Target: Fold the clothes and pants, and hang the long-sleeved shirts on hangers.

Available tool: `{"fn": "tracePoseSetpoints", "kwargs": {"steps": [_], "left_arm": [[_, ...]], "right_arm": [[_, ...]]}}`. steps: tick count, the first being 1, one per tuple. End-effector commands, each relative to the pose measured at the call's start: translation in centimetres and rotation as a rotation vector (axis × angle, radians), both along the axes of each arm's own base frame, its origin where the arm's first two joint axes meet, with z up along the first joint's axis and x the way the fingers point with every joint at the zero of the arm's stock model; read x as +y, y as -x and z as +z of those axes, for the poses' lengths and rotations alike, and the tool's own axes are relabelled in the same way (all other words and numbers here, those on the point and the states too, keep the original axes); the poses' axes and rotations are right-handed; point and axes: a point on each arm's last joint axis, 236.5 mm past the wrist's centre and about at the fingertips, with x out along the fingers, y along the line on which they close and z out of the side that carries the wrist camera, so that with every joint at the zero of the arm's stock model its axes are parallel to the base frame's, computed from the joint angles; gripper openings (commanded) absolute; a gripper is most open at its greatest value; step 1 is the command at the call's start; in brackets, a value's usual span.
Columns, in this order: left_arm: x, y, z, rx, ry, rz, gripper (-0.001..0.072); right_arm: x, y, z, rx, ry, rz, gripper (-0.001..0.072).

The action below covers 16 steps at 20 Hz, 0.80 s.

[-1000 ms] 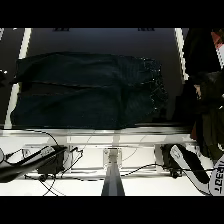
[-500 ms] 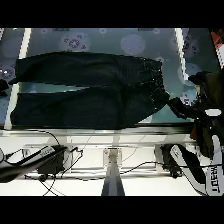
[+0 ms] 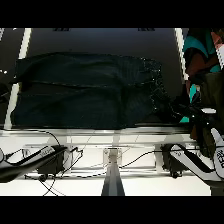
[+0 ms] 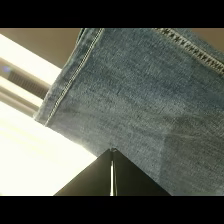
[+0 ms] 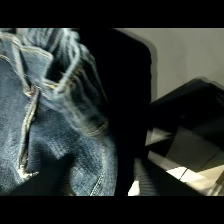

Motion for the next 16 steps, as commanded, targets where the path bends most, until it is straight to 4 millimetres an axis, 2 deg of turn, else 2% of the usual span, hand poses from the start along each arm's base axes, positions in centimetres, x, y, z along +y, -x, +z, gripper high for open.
{"fn": "tracePoseSetpoints", "kwargs": {"steps": [1, 5, 7, 8, 10, 11, 12, 16], "left_arm": [[-0.1, 2.3, -1.1, 0.093, 0.001, 0.011, 0.0022], [-1.1, 6.5, -4.5, 0.207, 0.004, -0.006, 0.0023], [-1.4, 7.8, -5.5, 0.222, 0.018, 0.002, 0.0023], [-1.3, 8.3, -5.6, 0.225, 0.022, 0.012, 0.0022], [-0.6, 9.1, -5.3, 0.215, 0.022, 0.041, 0.0022], [-0.3, 9.5, -5.2, 0.202, 0.026, 0.06, 0.0023], [0.1, 9.9, -5.2, 0.182, 0.042, 0.093, 0.0022], [0.5, 11.6, -6.5, 0.062, 0.16, 0.242, 0.0023]], "right_arm": [[0.4, -1.2, 0.2, -0.045, -0.032, -0.017, 0.037], [1.6, -2.1, -0.1, -0.067, 0.038, 0.045, 0.0368], [2.5, -2.9, 0.3, -0.091, 0.075, 0.101, 0.0366], [2.7, -3.4, 0.7, -0.107, 0.095, 0.125, 0.0306], [2.5, -4.4, 1.5, -0.134, 0.117, 0.144, 0.0245], [2.3, -4.8, 1.9, -0.146, 0.125, 0.147, 0.0118], [2.2, -5.2, 2.4, -0.158, 0.132, 0.152, 0.0024], [2.0, -6.0, 3.3, -0.179, 0.15, 0.177, 0.0023]]}}
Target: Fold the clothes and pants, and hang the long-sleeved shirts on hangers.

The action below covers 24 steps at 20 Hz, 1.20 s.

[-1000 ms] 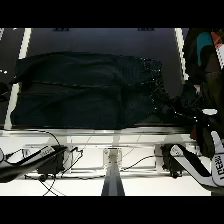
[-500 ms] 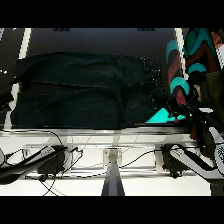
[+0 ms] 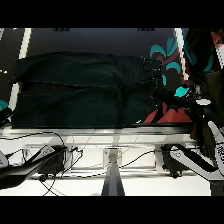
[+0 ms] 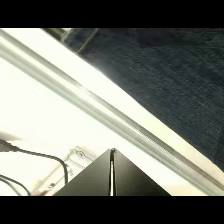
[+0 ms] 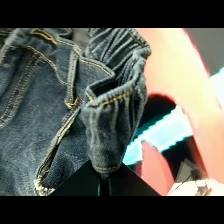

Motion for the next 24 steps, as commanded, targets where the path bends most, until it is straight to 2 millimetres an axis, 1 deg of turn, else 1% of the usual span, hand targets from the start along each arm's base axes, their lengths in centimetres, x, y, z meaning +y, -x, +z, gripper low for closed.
{"fn": "tracePoseSetpoints", "kwargs": {"steps": [1, 3, 4, 5, 6, 7, 10, 12, 13, 15, 18, 20, 21, 22, 23, 24], "left_arm": [[0.4, 1.0, -1.2, -0.14, 0.076, 0.15, 0.0024], [0.9, 1.8, -2.4, -0.224, 0.107, 0.279, 0.0025], [1.0, 2.0, -3.0, -0.268, 0.124, 0.317, 0.0115], [1.2, 2.1, -3.5, -0.312, 0.134, 0.345, 0.0305], [1.5, 1.9, -3.9, -0.362, 0.136, 0.376, 0.0446], [1.8, 1.7, -4.1, -0.409, 0.136, 0.41, 0.0451], [3.0, 1.9, -5.0, -0.472, 0.101, 0.495, 0.0451], [3.6, 1.3, -5.5, -0.507, 0.087, 0.511, 0.0451], [3.5, 0.4, -5.7, -0.542, 0.106, 0.481, 0.0451], [3.3, -1.1, -6.0, -0.596, 0.154, 0.48, 0.0451], [2.7, -1.2, -7.8, -0.577, 0.217, 0.491, 0.0438], [2.6, -1.4, -8.4, -0.583, 0.229, 0.462, 0.0379], [2.6, -1.6, -8.4, -0.59, 0.233, 0.454, 0.033], [2.5, -1.7, -8.5, -0.592, 0.235, 0.445, 0.0272], [2.4, -1.8, -8.5, -0.592, 0.23, 0.408, 0.0181], [2.2, -1.9, -8.5, -0.592, 0.223, 0.362, 0.0121]], "right_arm": [[-0.1, -0.7, 0.7, -0.02, 0.016, 0.017, 0.0023], [-0.1, -0.6, 0.7, -0.02, 0.017, 0.018, 0.0023], [-0.1, -0.6, 0.7, -0.02, 0.017, 0.018, 0.0023], [-0.1, -0.6, 0.7, -0.02, 0.017, 0.017, 0.0023], [-0.1, -0.7, 0.7, -0.02, 0.017, 0.017, 0.0023], [-0.1, -0.7, 0.7, -0.02, 0.017, 0.017, 0.0023], [-0.1, -0.6, 0.7, -0.02, 0.017, 0.017, 0.0023], [-0.1, -0.7, 0.7, -0.02, 0.018, 0.016, 0.0023], [-0.2, -0.7, 0.7, -0.02, 0.02, 0.016, 0.0023], [-0.4, -0.3, 0.3, -0.009, 0.051, 0.04, 0.0023], [-0.8, 0.4, -0.3, 0.017, 0.088, 0.062, 0.0023], [-1.0, 0.5, 0.1, 0.007, 0.104, 0.065, 0.0022], [-1.1, 0.3, 0.6, -0.009, 0.112, 0.064, 0.0022], [-1.2, 0.2, 1.2, -0.028, 0.123, 0.065, 0.0022], [-1.4, 0.2, 1.9, -0.046, 0.14, 0.066, 0.0023], [-1.6, 0.3, 2.5, -0.055, 0.159, 0.06, 0.0023]]}}
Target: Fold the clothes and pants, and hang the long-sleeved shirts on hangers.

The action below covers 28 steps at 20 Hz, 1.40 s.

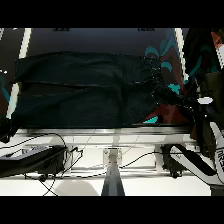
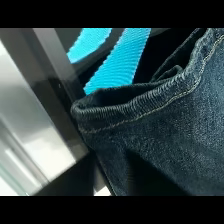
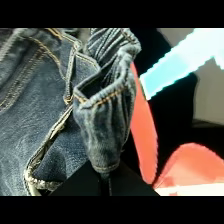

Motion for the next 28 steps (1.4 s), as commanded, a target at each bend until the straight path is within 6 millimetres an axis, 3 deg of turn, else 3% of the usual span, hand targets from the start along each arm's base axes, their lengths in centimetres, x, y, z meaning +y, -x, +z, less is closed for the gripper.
{"fn": "tracePoseSetpoints", "kwargs": {"steps": [1, 3, 5, 7, 11, 15, 17, 20, 22, 25, 28], "left_arm": [[-0.2, -0.7, -0.2, -0.022, -0.043, -0.099, 0.0121], [0.1, -1.2, -0.4, -0.016, -0.068, -0.105, 0.0121], [0.1, -1.8, -0.5, -0.019, -0.082, -0.116, 0.0023], [-0.1, -4.1, 0.8, -0.104, -0.078, -0.106, 0.0023], [-1.2, -10.6, 8.1, -0.452, -0.067, -0.174, 0.0022], [1.0, -12.3, 13.9, -0.555, -0.188, -0.177, 0.0022], [1.7, -12.5, 16.4, -0.571, -0.267, -0.188, 0.0021], [1.6, -13.4, 18.0, -0.571, -0.345, -0.204, 0.002], [1.0, -15.4, 18.0, -0.564, -0.35, -0.179, 0.0019], [0.1, -20.1, 18.3, -0.554, -0.43, -0.131, 0.0019], [-1.3, -24.8, 19.1, -0.56, -0.593, -0.106, 0.0019]], "right_arm": [[-1.0, 0.3, 1.8, -0.034, 0.068, -0.007, 0.0022], [-1.6, 0.7, 3.0, -0.054, 0.116, -0.014, 0.0022], [-1.7, 1.4, 4.4, -0.074, 0.151, 0.004, 0.0022], [-1.3, 1.9, 6.0, -0.111, 0.166, 0.025, 0.0022], [-1.7, 2.6, 9.5, -0.188, 0.189, -0.047, 0.0022], [-2.8, 5.6, 11.2, -0.144, 0.279, -0.068, 0.0022], [-3.3, 6.7, 13.2, -0.133, 0.313, -0.079, 0.0022], [-4.5, 5.7, 17.4, -0.212, 0.36, -0.119, 0.002], [-5.3, 4.4, 18.8, -0.237, 0.35, -0.17, 0.002], [-6.9, 1.3, 18.7, -0.256, 0.312, -0.257, 0.002], [-9.2, -2.6, 16.8, -0.265, 0.263, -0.37, 0.002]]}}
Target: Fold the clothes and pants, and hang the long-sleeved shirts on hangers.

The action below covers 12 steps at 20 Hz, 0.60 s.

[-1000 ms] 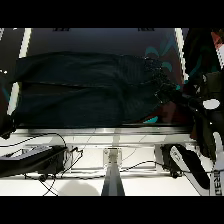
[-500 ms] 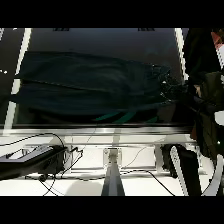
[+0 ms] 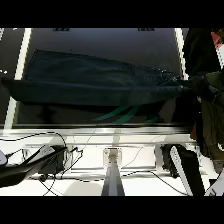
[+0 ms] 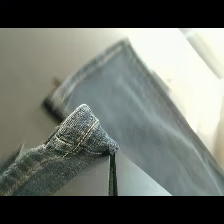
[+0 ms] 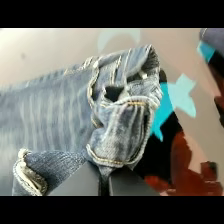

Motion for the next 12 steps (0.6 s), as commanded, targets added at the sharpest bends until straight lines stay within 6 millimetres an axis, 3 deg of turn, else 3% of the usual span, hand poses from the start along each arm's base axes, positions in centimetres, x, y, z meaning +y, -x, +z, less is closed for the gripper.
{"fn": "tracePoseSetpoints", "kwargs": {"steps": [1, 3, 6, 10, 12], "left_arm": [[0.1, -4.8, 1.3, -0.051, -0.185, 0.161, 0.0019], [-0.9, -7.2, 0.5, -0.055, -0.258, 0.216, 0.0019], [-3.4, -11.3, -2.1, -0.025, -0.268, 0.165, 0.0019], [-4.1, -15.9, -3.1, -0.031, -0.243, 0.114, 0.0019], [-4.1, -17.4, -2.6, -0.048, -0.239, 0.096, 0.0019]], "right_arm": [[-2.9, -4.4, -1.2, -0.067, -0.058, -0.135, 0.002], [-3.9, -6.2, -3.8, -0.047, -0.128, -0.207, 0.002], [-4.5, -8.5, -6.6, -0.054, -0.223, -0.278, 0.002], [-5.3, -10.8, -8.3, -0.081, -0.283, -0.339, 0.002], [-4.8, -12.8, -7.8, -0.094, -0.233, -0.289, 0.002]]}}
